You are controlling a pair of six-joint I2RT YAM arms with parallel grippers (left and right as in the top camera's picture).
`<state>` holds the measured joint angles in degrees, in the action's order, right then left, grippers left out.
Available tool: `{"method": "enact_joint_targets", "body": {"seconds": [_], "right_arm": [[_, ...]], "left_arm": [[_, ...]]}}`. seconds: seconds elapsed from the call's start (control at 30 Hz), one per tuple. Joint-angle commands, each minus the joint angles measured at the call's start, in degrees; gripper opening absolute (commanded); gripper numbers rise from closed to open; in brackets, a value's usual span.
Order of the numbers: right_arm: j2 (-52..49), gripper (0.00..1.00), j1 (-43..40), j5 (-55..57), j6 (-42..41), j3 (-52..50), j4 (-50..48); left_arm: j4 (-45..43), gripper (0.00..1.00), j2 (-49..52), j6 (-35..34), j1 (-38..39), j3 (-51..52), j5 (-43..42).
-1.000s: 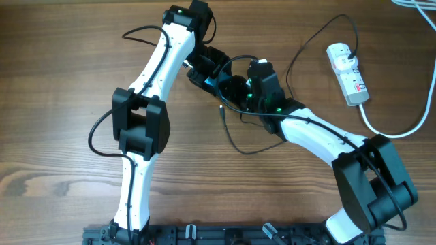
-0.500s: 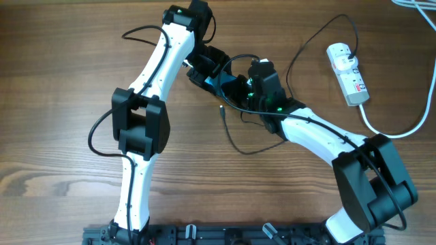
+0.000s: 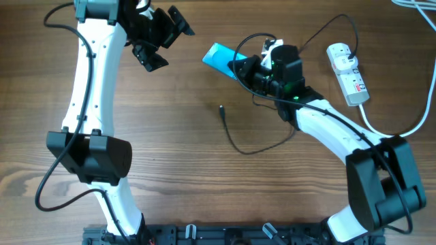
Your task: Plug charger to phone and switch on socket
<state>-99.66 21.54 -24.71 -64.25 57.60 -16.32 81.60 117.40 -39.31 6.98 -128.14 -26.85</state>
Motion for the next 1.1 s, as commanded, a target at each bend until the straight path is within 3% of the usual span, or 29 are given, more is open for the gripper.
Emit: {"method": "enact_joint_targets", "body": {"seconds": [0.0, 0.13, 0.23, 0.3, 0.33, 0.5, 0.6, 0.87, 1.07], "right_arm": [[4.7, 0.05, -1.7, -2.7, -0.3, 1.6, -1.5], [5.2, 0.05, -2.7, -5.5, -0.2, 1.6, -1.1], [5.2, 0.05, -2.6, -6.3, -0.3, 1.6, -1.0], [5.2, 0.05, -2.6, -7.0, -0.4, 1.6, -0.9], [5.2, 0.04, -2.6, -6.9, -0.5, 1.6, -0.2], [3.4, 0.04, -2.2, -6.9, -3.6, 1.6, 0.3], [1.0, 0.04, -0.4, -8.8, -5.3, 1.6, -6.2], [-4.4, 0.04, 3.1, -10.6, -11.8, 1.6, -15.5], [-8.4, 0.04, 7.1, -8.3, -17.5, 1.6, -24.7]], "left_arm": [[-1.1, 1.0, -3.5, 6.3, 3.3, 5.0, 7.4], [-20.1, 1.0, -14.4, 7.2, 5.1, 30.9, 4.2], [-49.0, 1.0, -25.2, 1.8, 4.6, 55.8, -3.6], [-64.9, 1.0, -27.3, 0.0, 4.6, 64.5, -9.5], [-77.0, 1.0, -27.3, -2.7, 4.5, 70.2, -13.4], [-106.5, 1.0, -26.1, -10.7, 1.2, 85.9, -18.8], [-111.2, 1.0, -25.3, -12.5, 0.3, 87.9, -18.4], [-138.4, 1.0, -15.9, -29.4, -1.0, 87.9, -18.2], [-143.6, 0.97, -15.0, -36.3, -0.8, 87.8, -12.6]]}}
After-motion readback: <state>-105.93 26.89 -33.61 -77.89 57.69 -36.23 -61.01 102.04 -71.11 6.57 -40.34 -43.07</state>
